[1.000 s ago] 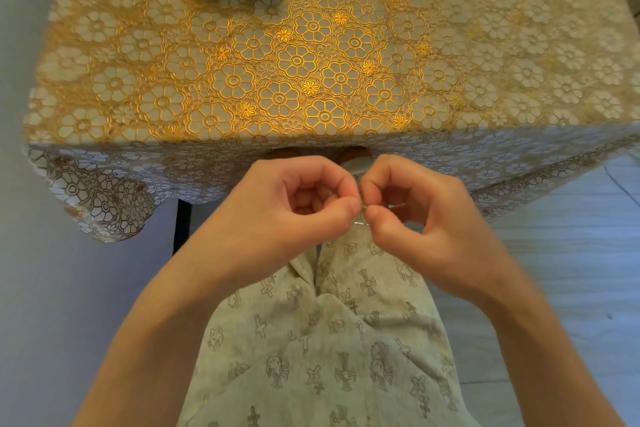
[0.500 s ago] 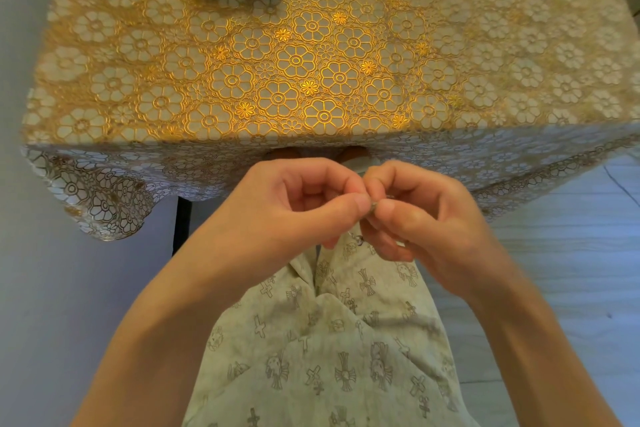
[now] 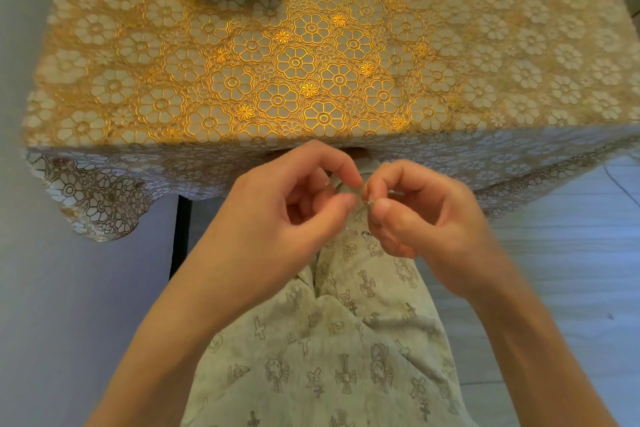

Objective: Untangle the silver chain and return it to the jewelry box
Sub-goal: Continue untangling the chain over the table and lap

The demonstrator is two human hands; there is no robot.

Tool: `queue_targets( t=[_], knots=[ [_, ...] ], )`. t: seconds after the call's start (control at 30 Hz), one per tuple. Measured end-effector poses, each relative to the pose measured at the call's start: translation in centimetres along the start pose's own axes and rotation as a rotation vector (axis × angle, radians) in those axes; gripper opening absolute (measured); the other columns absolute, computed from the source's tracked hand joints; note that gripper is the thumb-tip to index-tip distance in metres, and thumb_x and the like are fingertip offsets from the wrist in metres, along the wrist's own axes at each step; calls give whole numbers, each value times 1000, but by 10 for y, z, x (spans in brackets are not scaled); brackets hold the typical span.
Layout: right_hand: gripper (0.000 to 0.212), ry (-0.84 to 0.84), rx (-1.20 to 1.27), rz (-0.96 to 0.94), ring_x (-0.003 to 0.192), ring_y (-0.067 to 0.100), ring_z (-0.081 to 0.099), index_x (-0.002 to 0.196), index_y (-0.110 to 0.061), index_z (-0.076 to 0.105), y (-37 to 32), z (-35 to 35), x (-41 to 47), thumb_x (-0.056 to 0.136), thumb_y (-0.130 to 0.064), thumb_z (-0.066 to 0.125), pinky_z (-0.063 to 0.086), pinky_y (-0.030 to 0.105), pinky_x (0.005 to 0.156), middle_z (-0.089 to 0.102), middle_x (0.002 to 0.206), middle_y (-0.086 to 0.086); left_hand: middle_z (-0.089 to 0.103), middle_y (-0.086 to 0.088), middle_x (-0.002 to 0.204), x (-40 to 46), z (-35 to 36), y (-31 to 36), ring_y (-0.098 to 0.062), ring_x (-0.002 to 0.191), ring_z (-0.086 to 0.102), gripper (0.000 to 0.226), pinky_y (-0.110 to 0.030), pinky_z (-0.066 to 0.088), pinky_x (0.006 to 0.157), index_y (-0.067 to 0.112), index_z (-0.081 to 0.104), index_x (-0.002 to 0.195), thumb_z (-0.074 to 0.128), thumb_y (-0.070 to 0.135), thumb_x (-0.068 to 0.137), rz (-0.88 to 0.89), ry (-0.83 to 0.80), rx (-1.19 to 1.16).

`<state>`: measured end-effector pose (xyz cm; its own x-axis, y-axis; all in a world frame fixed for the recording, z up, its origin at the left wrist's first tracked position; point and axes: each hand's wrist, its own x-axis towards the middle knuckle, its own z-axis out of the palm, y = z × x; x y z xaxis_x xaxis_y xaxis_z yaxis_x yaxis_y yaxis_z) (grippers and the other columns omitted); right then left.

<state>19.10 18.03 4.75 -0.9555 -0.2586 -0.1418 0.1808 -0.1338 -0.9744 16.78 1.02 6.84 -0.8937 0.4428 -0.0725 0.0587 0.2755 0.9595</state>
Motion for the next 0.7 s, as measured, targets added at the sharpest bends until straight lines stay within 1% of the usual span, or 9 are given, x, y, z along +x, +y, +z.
queue_targets(
  t=[0.1, 0.2, 0.27, 0.37, 0.47, 0.53, 0.57, 0.6, 0.7],
  knots=[
    [4, 2, -13, -14, 46, 3, 38, 71, -22, 59, 0, -1, -1, 74, -23, 57, 31, 16, 43, 49, 54, -11, 34, 7, 55, 0, 0, -2, -6, 49, 31, 9, -11, 26, 49, 33, 62, 88, 60, 33, 79, 64, 29, 169],
    [4, 18, -35, -32, 46, 1, 40, 71, -21, 59, 0, -3, -2, 74, -23, 57, 33, 14, 45, 49, 55, -13, 40, 19, 47, 0, -2, 1, -2, 43, 31, 7, -6, 22, 46, 31, 68, 83, 64, 34, 79, 103, 34, 240],
    [3, 22, -45, -42, 47, 0, 41, 72, -20, 58, 0, -4, -2, 74, -22, 57, 33, 13, 46, 49, 54, -13, 39, 19, 43, 0, -4, 2, -1, 42, 31, 5, -6, 21, 45, 29, 68, 79, 64, 31, 78, 110, 49, 248],
    [6, 12, -54, -47, 48, -1, 43, 74, -16, 56, 1, -3, -3, 75, -21, 56, 34, 12, 47, 50, 56, -14, 29, 9, 45, 1, -3, 0, -4, 43, 27, 5, -8, 22, 46, 29, 68, 76, 64, 31, 78, 64, 90, 154],
    [7, 5, -78, -51, 49, -1, 44, 74, -14, 55, 2, -1, -3, 75, -21, 56, 34, 12, 47, 51, 58, -15, 28, 6, 49, 1, 1, -4, -4, 45, 29, 6, -9, 25, 48, 25, 67, 73, 64, 29, 77, -4, 121, 34],
    [7, 1, -90, -56, 49, -1, 44, 74, -14, 55, 2, 0, -2, 76, -21, 56, 34, 12, 47, 51, 59, -16, 33, -2, 52, 1, 4, -6, -3, 49, 33, 7, -10, 29, 50, 24, 67, 73, 64, 29, 76, -61, 129, -46],
    [7, -3, -92, -58, 50, -1, 44, 74, -14, 55, 1, 0, -2, 76, -20, 56, 34, 12, 47, 51, 59, -16, 39, -9, 55, 1, 5, -7, -5, 52, 38, 7, -12, 31, 51, 24, 67, 74, 64, 30, 76, -90, 132, -84],
    [6, -6, -93, -60, 50, -1, 44, 75, -14, 55, 1, 0, -2, 76, -20, 55, 34, 11, 48, 51, 60, -16, 47, -10, 58, 0, 6, -8, -7, 54, 42, 6, -14, 33, 52, 25, 67, 75, 64, 30, 75, -115, 134, -117],
    [6, -5, -104, -67, 50, -1, 45, 76, -14, 54, 0, 0, -1, 76, -20, 55, 34, 10, 48, 51, 61, -17, 57, 10, 59, 0, 6, -7, -2, 54, 46, 8, -11, 36, 52, 23, 66, 74, 62, 29, 77, -144, 102, -198]
  ],
)
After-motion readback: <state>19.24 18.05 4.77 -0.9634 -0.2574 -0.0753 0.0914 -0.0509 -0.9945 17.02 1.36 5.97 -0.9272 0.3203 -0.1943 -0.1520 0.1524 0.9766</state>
